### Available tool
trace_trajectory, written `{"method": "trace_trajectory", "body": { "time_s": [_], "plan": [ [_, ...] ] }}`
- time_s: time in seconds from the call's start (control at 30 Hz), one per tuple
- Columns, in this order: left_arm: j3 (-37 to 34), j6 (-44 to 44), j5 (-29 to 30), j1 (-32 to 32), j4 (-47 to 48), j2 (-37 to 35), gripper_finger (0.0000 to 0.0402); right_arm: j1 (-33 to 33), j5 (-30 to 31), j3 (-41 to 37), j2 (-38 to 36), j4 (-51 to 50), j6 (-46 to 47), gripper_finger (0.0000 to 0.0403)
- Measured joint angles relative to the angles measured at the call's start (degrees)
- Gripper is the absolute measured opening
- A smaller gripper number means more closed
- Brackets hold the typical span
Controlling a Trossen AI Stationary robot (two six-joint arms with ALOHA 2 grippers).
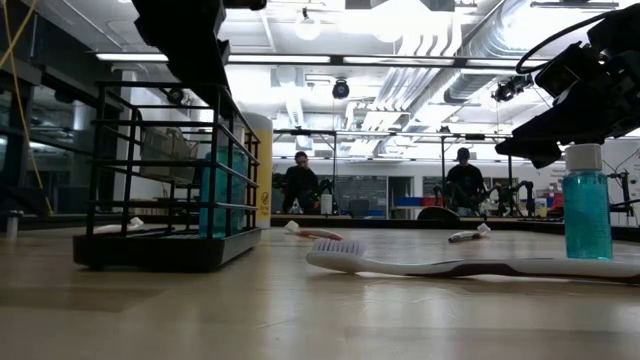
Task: Pick & Place toothbrushing station
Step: Put the top blue mouthwash into the middle section of the black wire organizer, then put the blue mouthwash into the middle section of the black wire organizer
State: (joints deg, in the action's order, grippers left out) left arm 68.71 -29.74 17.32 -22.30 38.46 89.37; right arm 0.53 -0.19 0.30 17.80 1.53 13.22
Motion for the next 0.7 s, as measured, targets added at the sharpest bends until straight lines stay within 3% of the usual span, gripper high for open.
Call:
{"method": "trace_trajectory", "body": {
  "time_s": [0.3,0.7],
  "plan": [
    [0.0,1.1,0.1,0.6,0.5,-2.2,0.0136,0.0,0.0,0.0,0.0,0.0,0.0,0.0192],
    [0.0,2.2,0.2,6.9,0.8,-5.5,0.0136,0.0,0.0,0.0,0.0,0.0,0.0,0.0192]
  ]
}}
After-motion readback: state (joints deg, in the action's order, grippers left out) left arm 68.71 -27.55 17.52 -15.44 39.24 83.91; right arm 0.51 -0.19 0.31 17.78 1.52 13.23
